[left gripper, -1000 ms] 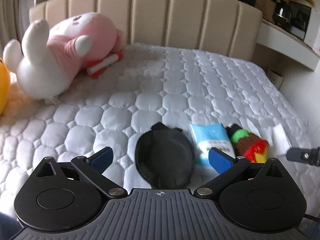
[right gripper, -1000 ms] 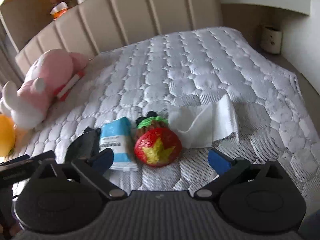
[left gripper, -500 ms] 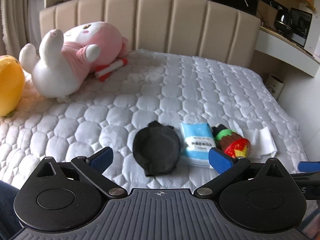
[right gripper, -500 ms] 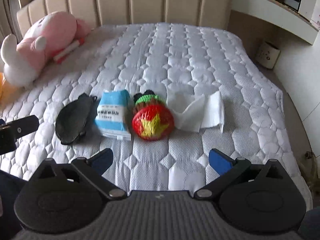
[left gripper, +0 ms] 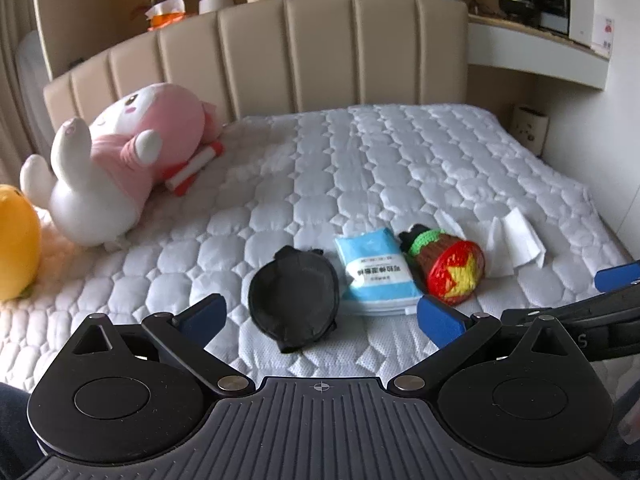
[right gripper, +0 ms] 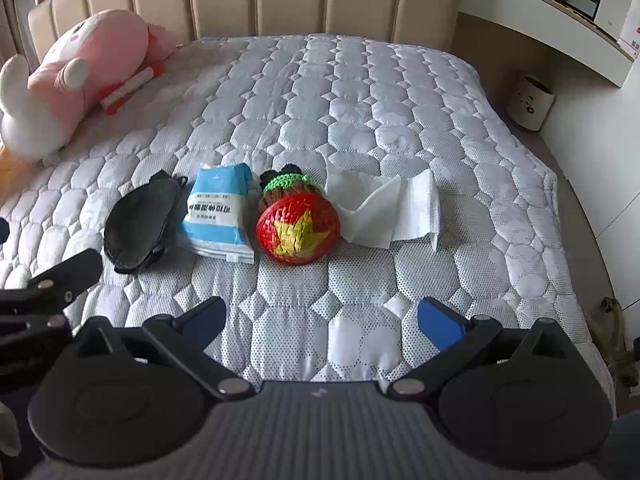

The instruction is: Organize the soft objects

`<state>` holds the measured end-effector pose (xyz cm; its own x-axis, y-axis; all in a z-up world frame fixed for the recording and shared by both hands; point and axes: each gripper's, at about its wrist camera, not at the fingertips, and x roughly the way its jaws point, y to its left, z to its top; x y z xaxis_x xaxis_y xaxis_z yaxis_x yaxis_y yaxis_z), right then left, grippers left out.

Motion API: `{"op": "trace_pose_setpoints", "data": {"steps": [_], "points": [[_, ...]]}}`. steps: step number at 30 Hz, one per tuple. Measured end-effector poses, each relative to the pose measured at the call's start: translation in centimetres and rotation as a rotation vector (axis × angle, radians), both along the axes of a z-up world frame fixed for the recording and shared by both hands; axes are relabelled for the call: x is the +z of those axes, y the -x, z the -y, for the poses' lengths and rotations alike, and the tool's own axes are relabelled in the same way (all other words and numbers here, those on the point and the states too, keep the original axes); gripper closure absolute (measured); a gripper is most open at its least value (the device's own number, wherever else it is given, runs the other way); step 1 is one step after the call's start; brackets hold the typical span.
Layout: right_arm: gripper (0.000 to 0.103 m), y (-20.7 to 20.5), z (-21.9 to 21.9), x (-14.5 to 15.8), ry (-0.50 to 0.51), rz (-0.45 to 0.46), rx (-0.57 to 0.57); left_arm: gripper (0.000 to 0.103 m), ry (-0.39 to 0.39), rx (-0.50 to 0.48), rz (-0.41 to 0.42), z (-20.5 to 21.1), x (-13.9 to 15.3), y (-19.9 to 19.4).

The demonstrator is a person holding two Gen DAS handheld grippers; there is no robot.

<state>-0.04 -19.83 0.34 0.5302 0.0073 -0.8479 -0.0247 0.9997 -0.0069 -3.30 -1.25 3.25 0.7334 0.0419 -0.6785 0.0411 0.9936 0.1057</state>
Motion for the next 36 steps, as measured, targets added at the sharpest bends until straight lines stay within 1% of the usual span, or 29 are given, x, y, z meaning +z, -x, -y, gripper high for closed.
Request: {"op": "trace_pose_setpoints", "data": {"steps": [5, 7, 10, 13, 18, 22, 26, 29, 32, 36], "points": [[0.0, 0.0, -0.2, -0.4, 0.003, -0.014, 0.011, 0.0, 0.096, -0.006, -0.049, -0.8, -0.2, -0.4], [0.0, 0.0, -0.4, -0.7, 0.009, -0.023, 0.019, 0.0, 0.117, 0.002, -0.08, -1.2, -0.7, -0.8], [0.0, 0.0, -0.5, -1.0, 0.01, -0.034, 0.025, 0.0, 0.117, 0.038, -0.132, -1.6, -1.6, -1.3], [0.0, -0.1, -0.6, -1.3, 0.011, -0.043, 0.033, 0.0, 0.113, 0.068, -0.159, -1.9, -2.2, -1.7], [0.0, -0.8, -0.6, -1.5, 0.02, -0.052, 0.053, 0.0, 0.134, 0.11, -0.168, -2.6, -2.7, -1.9], [0.0, -0.8, -0.7, -1.6, 0.026, -0.056, 0.055, 0.0, 0.155, 0.122, -0.18, -3.1, -2.9, -2.1], [0.0, -0.9, -0.7, -1.7, 0.031, -0.06, 0.057, 0.0, 0.148, 0.116, -0.184, -2.9, -3.0, -2.1], [0.0, -0.9, -0.8, -1.7, 0.035, -0.063, 0.058, 0.0, 0.121, 0.089, -0.193, -2.6, -3.2, -2.2], [0.0, -0.9, -0.8, -1.8, 0.038, -0.066, 0.06, 0.0, 0.086, 0.066, -0.185, -2.1, -3.2, -2.1], [0.0, -0.9, -0.9, -1.9, 0.043, -0.07, 0.062, 0.0, 0.074, 0.062, -0.176, -1.9, -3.2, -2.0]]}}
